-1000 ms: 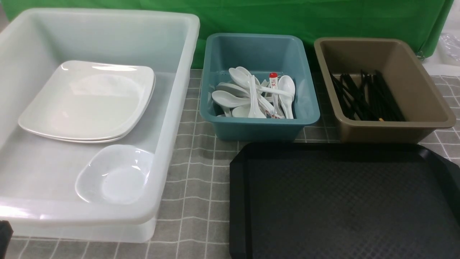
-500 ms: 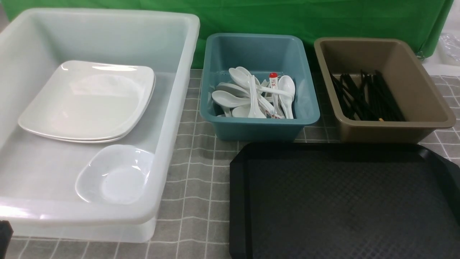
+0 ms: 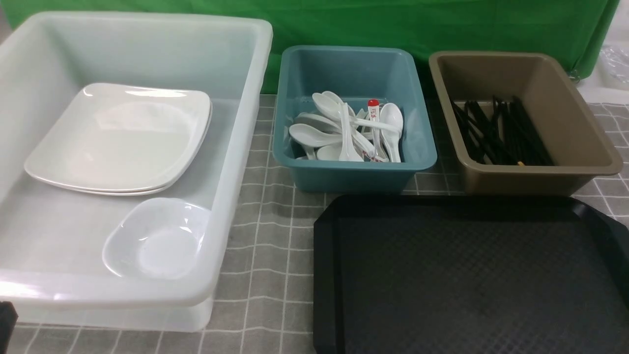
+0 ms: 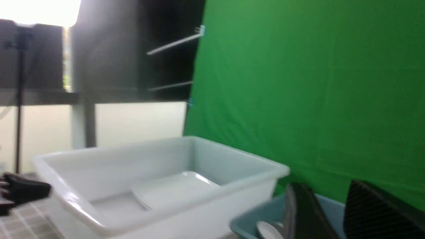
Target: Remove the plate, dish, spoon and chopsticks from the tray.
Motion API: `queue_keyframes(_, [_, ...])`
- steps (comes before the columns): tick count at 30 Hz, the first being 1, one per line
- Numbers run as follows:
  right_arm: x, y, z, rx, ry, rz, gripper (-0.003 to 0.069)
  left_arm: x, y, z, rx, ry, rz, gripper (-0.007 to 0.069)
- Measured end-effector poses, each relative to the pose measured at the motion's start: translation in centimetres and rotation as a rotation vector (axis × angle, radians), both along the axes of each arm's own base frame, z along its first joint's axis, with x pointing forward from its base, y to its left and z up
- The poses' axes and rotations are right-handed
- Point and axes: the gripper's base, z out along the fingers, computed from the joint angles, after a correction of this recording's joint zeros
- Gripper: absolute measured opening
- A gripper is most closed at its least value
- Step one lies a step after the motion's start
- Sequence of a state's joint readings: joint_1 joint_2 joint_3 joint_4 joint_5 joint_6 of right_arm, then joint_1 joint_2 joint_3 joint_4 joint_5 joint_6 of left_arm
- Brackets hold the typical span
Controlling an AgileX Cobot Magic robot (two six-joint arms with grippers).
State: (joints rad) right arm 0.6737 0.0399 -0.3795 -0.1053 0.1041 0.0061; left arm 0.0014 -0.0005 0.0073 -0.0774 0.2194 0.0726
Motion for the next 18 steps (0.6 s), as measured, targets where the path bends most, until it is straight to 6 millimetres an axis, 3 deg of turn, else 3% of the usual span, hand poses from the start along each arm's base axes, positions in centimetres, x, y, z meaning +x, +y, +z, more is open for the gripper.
queue_keyframes(6, [2.2,-0.4,-5.9,-0.149,0.192,-0.359,0.0238,0.0,0.0,0.0,0.0,0.0,0.0,0.0002])
queue_keyframes(11, [3.0,-1.6,-12.9,-0.209,0.416,-0.611,0.0238,0.0,0.0,0.0,0.0,0.001,0.0,0.0002])
queue_keyframes(18, [2.9,-2.0,-13.9,-0.202,0.48,-0.688,0.0238,0.0,0.0,0.0,0.0,0.002,0.0,0.0002])
